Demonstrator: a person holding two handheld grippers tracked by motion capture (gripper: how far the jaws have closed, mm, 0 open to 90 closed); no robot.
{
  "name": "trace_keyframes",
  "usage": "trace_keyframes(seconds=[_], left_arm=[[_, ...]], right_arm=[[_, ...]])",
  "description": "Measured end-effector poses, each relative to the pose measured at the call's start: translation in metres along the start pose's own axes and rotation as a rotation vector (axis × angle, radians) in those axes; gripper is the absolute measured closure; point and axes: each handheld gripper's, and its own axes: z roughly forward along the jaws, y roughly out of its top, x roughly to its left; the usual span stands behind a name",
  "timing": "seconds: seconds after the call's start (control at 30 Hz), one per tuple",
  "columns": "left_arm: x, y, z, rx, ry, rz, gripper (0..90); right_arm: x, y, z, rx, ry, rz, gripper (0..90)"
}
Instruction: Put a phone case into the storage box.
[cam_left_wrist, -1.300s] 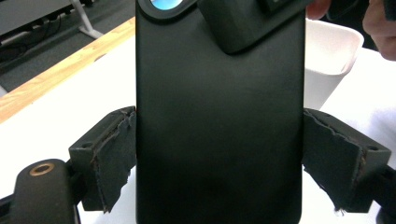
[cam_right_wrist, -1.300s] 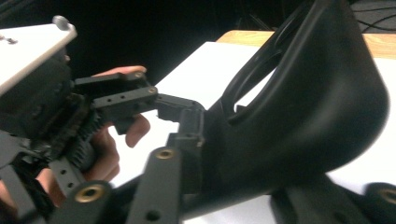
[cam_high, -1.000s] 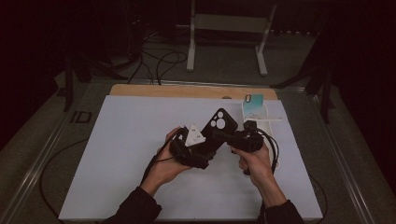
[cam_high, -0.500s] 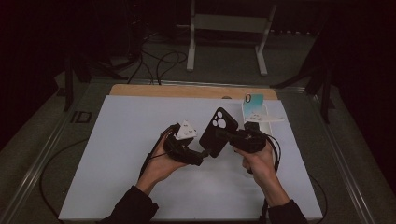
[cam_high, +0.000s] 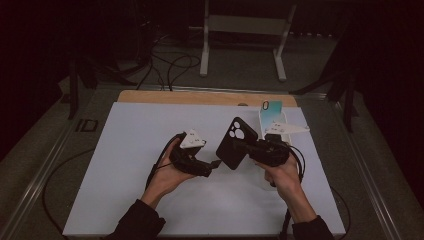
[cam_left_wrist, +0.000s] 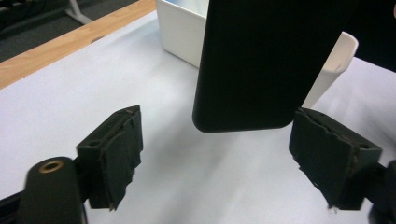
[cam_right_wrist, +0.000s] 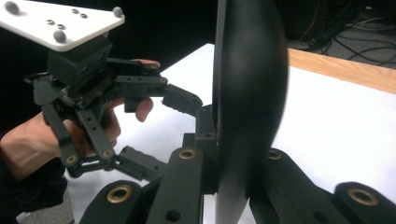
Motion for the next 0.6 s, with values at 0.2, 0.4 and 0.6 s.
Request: trace_keyframes(seconds=[0.2,0.4,0.6], left_arm=[[-0.001,0.000,-0.001,-0.019,-0.039,0.013,28.1],[-0.002,0.000,0.001,-0.022,-0.088,0.019,28.5],[-0.005,0.000,0.001,-0.025,-0.152,0.046,35.6]], right_arm=[[0.002,0.000,-0.005,-0.008,0.027,-0.023,85.9],[0.007,0.001,-0.006,-0.006,0.083,-0.047,85.8],[0.011,0.003,-0.003,-0.004,0.167,-0.089,85.7]])
